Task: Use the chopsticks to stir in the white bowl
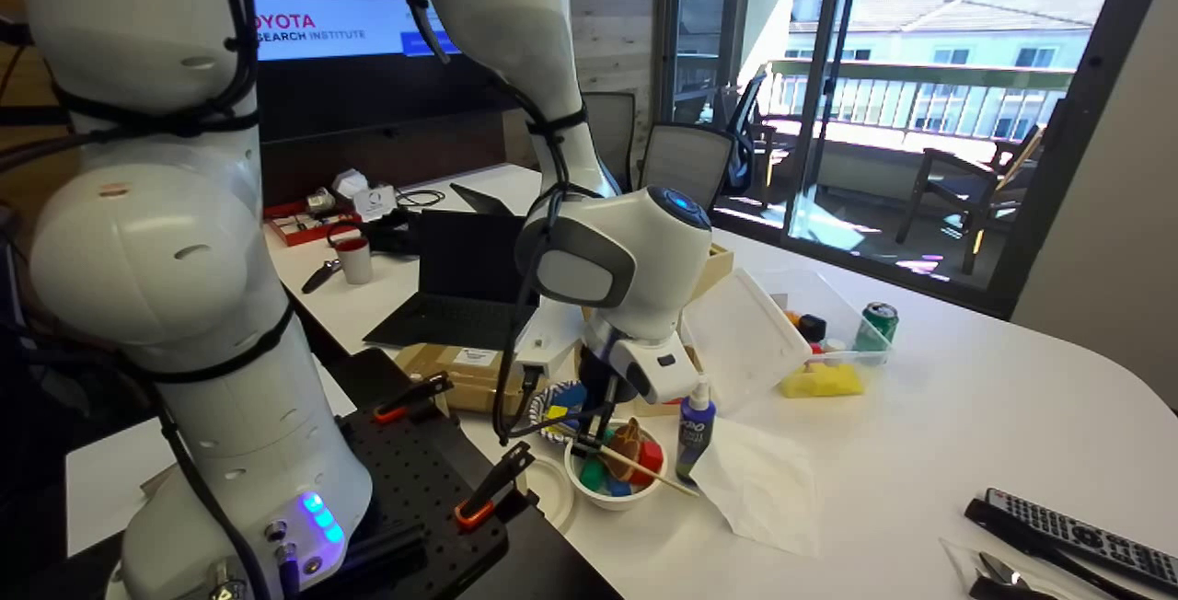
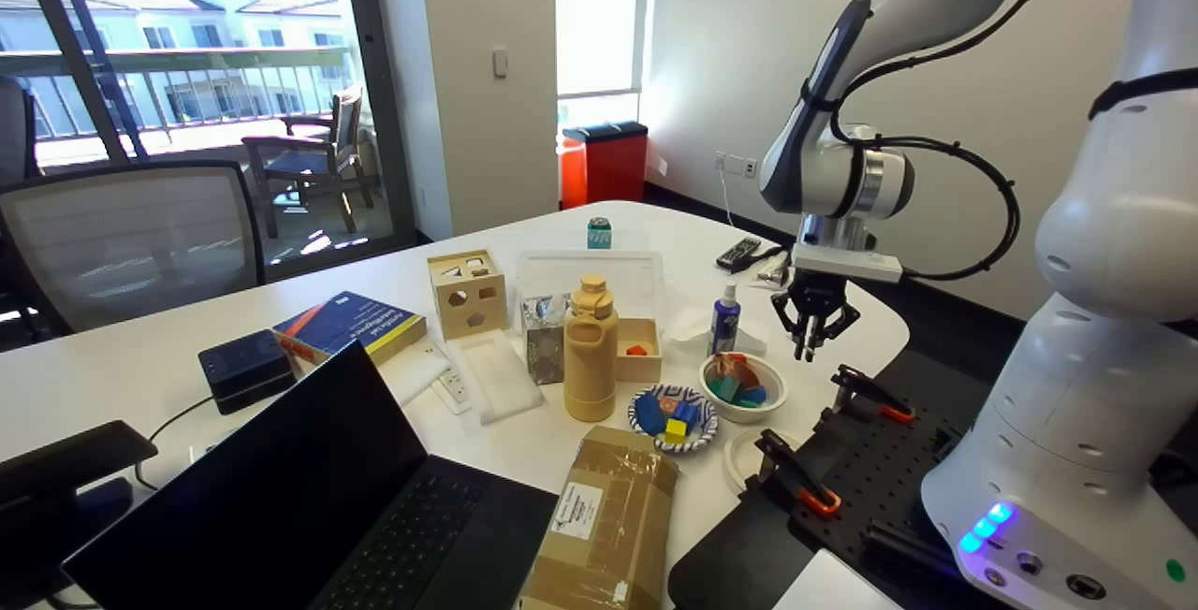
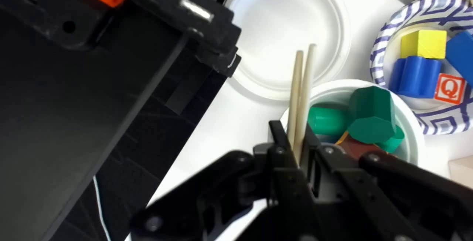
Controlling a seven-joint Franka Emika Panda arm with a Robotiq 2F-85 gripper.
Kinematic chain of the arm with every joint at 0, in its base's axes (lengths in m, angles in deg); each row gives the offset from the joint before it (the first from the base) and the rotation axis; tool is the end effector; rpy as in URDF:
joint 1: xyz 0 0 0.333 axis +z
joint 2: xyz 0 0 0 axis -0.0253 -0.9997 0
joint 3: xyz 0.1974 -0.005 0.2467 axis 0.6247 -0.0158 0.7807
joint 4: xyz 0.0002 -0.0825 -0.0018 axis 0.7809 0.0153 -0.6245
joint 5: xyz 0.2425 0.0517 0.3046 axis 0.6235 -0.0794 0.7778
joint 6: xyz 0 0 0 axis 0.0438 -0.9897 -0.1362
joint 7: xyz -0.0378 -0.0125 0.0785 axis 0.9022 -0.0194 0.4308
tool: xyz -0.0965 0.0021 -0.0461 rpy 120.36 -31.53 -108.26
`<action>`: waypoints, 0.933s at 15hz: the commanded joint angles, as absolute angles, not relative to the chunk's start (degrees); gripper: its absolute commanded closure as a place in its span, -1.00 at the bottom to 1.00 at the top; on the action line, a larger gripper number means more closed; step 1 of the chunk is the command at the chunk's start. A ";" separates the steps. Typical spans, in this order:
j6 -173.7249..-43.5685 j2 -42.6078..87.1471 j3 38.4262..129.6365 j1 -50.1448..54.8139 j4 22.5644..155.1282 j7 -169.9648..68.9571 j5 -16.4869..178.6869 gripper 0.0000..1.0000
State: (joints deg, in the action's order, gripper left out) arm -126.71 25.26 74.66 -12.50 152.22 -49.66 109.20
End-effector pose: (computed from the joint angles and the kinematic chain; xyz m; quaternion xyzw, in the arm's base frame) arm 0.3090 -0.1828 0.1342 -0.8778 0.4580 0.1206 0.0715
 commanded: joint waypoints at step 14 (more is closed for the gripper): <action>-127.97 -0.18 83.07 -22.54 128.72 -44.21 109.81 0.94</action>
State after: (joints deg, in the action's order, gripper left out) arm -127.07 2.19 81.52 -21.23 131.11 -44.62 109.51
